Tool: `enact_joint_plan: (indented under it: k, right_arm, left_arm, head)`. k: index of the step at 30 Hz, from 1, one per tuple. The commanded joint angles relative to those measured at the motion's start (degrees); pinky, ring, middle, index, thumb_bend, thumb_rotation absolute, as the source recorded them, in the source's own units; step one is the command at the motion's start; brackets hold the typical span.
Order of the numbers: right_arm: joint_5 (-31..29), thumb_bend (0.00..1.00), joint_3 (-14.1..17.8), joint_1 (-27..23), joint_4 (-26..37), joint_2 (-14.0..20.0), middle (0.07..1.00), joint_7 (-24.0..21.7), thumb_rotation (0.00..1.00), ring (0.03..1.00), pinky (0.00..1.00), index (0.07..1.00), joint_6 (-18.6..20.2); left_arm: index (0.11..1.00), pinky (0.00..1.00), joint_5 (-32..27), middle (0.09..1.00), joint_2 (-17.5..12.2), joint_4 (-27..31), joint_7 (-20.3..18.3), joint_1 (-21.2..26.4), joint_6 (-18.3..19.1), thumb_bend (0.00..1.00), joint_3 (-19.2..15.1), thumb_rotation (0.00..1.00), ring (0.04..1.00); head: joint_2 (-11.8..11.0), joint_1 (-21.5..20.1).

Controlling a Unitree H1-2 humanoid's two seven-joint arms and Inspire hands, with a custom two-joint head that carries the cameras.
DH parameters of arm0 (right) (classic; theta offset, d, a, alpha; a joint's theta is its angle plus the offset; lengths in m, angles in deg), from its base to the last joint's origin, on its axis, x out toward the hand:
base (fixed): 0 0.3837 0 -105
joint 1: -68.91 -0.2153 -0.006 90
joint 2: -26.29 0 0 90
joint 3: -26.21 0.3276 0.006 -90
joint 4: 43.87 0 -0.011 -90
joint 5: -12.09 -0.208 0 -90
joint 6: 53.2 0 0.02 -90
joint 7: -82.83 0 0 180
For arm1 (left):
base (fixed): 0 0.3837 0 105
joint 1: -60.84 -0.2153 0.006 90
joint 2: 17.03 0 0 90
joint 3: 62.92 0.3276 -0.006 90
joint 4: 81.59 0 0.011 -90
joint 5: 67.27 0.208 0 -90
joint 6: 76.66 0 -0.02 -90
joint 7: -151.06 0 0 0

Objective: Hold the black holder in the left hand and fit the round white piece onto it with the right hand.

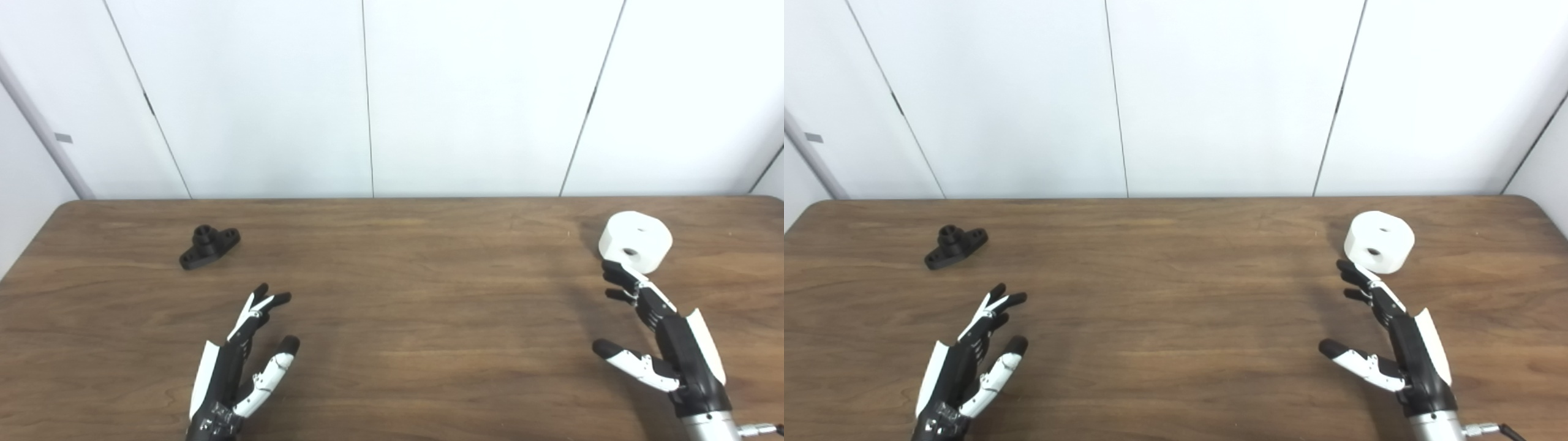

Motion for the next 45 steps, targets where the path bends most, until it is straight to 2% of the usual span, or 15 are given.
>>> enact_joint_plan:
  k: [1,7,11,15,21,26,30,38,41,45]
  right_arm:
    - [1.1,0.72,0.0,4.1,-2.5,-0.8,0.868,0.8,0.63,0.853,0.78,0.834,-2.8]
    - [1.0,0.72,0.0,4.1,-2.5,-0.7,0.864,0.8,0.65,0.852,0.78,0.832,-2.8]
    - [0.3,0.72,0.0,3.9,-2.7,-0.7,0.870,0.5,0.64,0.859,0.79,0.833,-2.6]
    - [0.6,0.72,0.0,3.7,-3.2,-0.5,0.870,0.5,0.64,0.866,0.79,0.841,-3.0]
    - [0.0,0.73,0.2,3.4,-3.8,-0.4,0.870,0.3,0.64,0.866,0.80,0.838,-3.0]
    - [0.0,0.75,0.5,3.3,-4.4,0.2,0.867,0.4,0.66,0.856,0.79,0.835,-3.1]
    - [-0.3,0.75,0.6,3.4,-4.4,0.5,0.874,0.2,0.68,0.867,0.81,0.836,-2.9]
    - [-1.6,0.72,0.7,3.7,-4.3,0.9,0.881,-0.5,0.67,0.890,0.85,0.848,-2.3]
    - [-1.9,0.73,0.9,3.5,-4.7,0.9,0.882,-0.6,0.67,0.887,0.84,0.846,-2.5]
    - [-2.1,0.72,0.9,3.3,-5.4,1.1,0.882,-0.7,0.67,0.879,0.83,0.842,-3.2]
  left_arm:
    - [0.836,0.92,0.0,0.988,-0.3,-0.1,0.6,-0.4,-1.8,0.55,-0.1,0.63,0.962]
    - [0.835,0.92,0.0,0.986,0.0,0.3,0.5,-0.5,-1.0,0.56,0.1,0.61,0.960]
    - [0.839,0.95,0.7,0.985,0.4,0.5,1.0,-0.5,-0.1,0.60,0.0,0.55,0.981]
    - [0.801,0.99,4.6,0.998,1.8,0.7,4.4,-0.3,-0.3,0.64,-1.5,0.42,0.999]
    - [0.744,1.00,11.7,1.000,4.0,3.7,10.8,0.5,0.9,0.68,-3.9,0.29,1.000]
    - [0.731,1.00,15.7,1.000,4.0,7.4,13.7,2.5,4.2,0.78,-6.6,0.26,1.000]
    - [0.759,1.00,16.3,1.000,1.6,9.1,13.6,6.1,7.4,0.83,-9.7,0.30,1.000]
    - [0.779,1.00,12.2,1.000,-3.2,11.5,12.2,12.1,15.6,0.83,-15.5,0.29,1.000]
    - [0.792,1.00,10.9,1.000,-4.9,12.5,11.3,13.6,18.5,0.84,-16.8,0.29,1.000]
    - [0.793,1.00,12.8,1.000,-8.9,11.7,11.0,16.3,21.3,0.84,-18.0,0.31,1.000]
  head:
    - [0.0,0.1]
    - [0.0,1.5]
    - [-0.5,1.6]
    - [-0.8,1.9]
    - [-0.9,2.9]
    - [-1.0,5.8]
    - [-1.1,6.9]
    - [-1.1,8.0]
    - [-1.3,8.5]
    - [-1.7,9.2]
